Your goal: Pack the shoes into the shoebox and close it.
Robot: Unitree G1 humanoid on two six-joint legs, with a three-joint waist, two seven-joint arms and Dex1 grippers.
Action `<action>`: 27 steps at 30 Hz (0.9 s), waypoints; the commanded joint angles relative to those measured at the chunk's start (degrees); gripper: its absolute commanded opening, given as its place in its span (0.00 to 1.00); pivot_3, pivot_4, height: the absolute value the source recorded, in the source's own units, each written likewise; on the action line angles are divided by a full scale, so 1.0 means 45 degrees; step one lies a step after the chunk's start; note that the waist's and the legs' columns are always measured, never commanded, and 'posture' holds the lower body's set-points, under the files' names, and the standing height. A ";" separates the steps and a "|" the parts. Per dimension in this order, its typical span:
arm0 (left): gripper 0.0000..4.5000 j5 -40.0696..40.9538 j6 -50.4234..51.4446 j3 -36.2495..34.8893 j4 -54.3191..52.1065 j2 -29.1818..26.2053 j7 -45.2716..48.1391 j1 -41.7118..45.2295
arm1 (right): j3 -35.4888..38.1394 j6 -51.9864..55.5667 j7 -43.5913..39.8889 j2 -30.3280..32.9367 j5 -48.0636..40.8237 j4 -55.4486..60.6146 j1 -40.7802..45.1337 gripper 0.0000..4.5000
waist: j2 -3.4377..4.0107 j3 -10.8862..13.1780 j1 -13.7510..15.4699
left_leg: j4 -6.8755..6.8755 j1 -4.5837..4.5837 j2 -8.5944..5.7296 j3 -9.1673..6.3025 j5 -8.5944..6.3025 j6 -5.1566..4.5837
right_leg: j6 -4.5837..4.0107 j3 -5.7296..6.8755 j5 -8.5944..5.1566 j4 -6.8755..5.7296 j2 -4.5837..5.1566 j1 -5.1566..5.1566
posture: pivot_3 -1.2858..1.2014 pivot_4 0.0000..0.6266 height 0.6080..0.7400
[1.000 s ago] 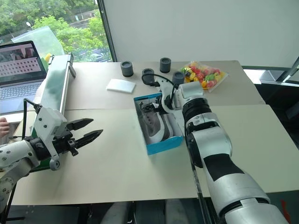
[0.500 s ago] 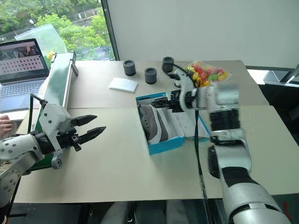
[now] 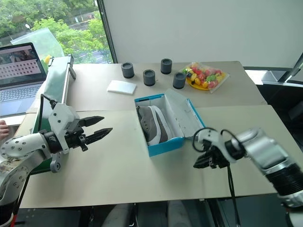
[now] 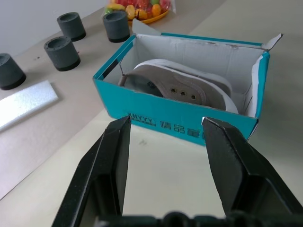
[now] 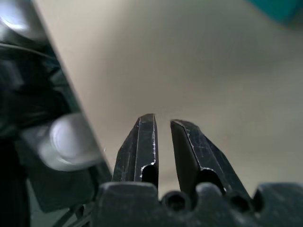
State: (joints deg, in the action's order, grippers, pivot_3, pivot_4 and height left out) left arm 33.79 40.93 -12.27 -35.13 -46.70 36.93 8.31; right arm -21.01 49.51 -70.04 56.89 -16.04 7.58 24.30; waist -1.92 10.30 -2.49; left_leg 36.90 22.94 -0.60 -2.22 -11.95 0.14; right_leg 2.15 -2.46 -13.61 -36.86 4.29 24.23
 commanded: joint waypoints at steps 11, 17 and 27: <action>0.56 -0.0239 -0.0596 0.0119 -0.0109 -0.0077 0.0481 0.0003 | 0.6409 0.4316 0.7446 -0.4666 -0.0348 -0.1438 -0.2021 0.17 | -0.0028 -0.0008 0.0407 | 0.0006 0.0043 0.0008 -0.0055 -0.0001 -0.0001 | -0.0055 0.0026 0.0049 0.0027 0.0000 -0.0014 | 0.52 0.24 0.99; 0.56 -0.0193 -0.0576 0.0290 0.0088 0.0021 0.0639 0.0462 | 1.1089 0.6210 1.0689 -0.8806 -0.0988 -0.0255 -0.2401 0.17 | -0.0089 -0.0052 0.0389 | 0.0009 -0.0011 0.0016 -0.0057 -0.0001 -0.0001 | -0.0055 0.0025 0.0050 0.0018 -0.0012 -0.0067 | 0.52 0.24 0.99; 0.56 -0.0281 -0.0608 0.0564 0.0492 0.0100 0.0885 0.1176 | 1.5321 0.3098 1.3406 -1.3782 -0.3033 -0.0983 -0.1800 0.17 | -0.0102 -0.0067 0.0001 | -0.0002 -0.0174 0.0108 -0.0038 -0.0003 0.0003 | -0.0006 0.0013 0.0020 0.0085 -0.0096 -0.0242 | 0.52 0.24 0.99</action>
State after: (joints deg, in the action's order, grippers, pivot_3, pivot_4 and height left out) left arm 32.82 39.70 -9.79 -32.80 -46.08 40.46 12.76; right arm 45.85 67.38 -11.70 -4.40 -28.22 6.36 15.98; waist -2.38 10.00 -2.49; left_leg 36.89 22.12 -0.08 -2.38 -11.97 0.15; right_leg 2.12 -2.41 -13.49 -36.42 3.83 23.10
